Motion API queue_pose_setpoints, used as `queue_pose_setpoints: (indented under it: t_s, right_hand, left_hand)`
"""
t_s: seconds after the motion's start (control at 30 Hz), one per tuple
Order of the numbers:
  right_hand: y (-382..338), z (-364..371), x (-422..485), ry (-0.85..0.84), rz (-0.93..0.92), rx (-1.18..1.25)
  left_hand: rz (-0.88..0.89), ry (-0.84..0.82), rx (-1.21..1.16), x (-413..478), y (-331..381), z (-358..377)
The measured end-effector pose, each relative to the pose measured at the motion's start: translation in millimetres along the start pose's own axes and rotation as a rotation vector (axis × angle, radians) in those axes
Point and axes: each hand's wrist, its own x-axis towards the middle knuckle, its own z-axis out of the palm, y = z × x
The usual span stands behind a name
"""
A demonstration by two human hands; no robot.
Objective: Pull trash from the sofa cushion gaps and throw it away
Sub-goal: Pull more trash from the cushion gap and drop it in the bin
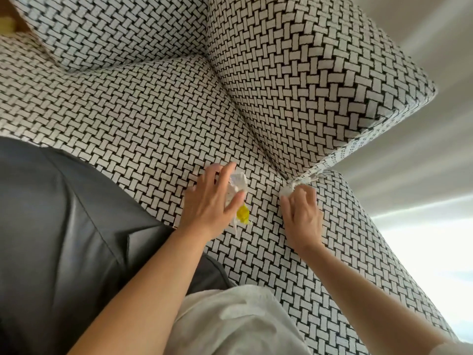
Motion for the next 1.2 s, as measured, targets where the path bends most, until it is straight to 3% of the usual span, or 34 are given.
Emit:
queue_pose_setpoints:
  t_s: [0.1,0.3,0.53,0.7,0.87,1.2]
  right_hand:
    - [1.1,0.3,-0.4,-0.027,0.007,-0.056]
    - [2.9,1.8,0.3,0.015,-0.037,0.002]
    - [3.3,3.0,17.5,0.073,0.375,-0.149]
    - [7.3,3.1,35.8,-0.004,0.459,-0.212]
    - [8.1,1.1,51.0,-0.006,0.502,-0.242]
    - [10.1,1.4,57.3,-0.065,0.568,-0.254]
  left_hand:
    - [0.039,-0.126,0.224,-0.6,6.8,2.8]
    - [0.147,-0.214,0.39,-3.6,16.4,4.5]
    - [0.133,-0.183,0.553,2.1,0.1,9.7]
    - [0.115,-0.085,0.498,7.8,-7.1,16.6]
    - [0.1,0.068,0.267,11.1,-16.5,18.4]
    - [0.058,0.092,0.101,9.1,-24.2,18.3]
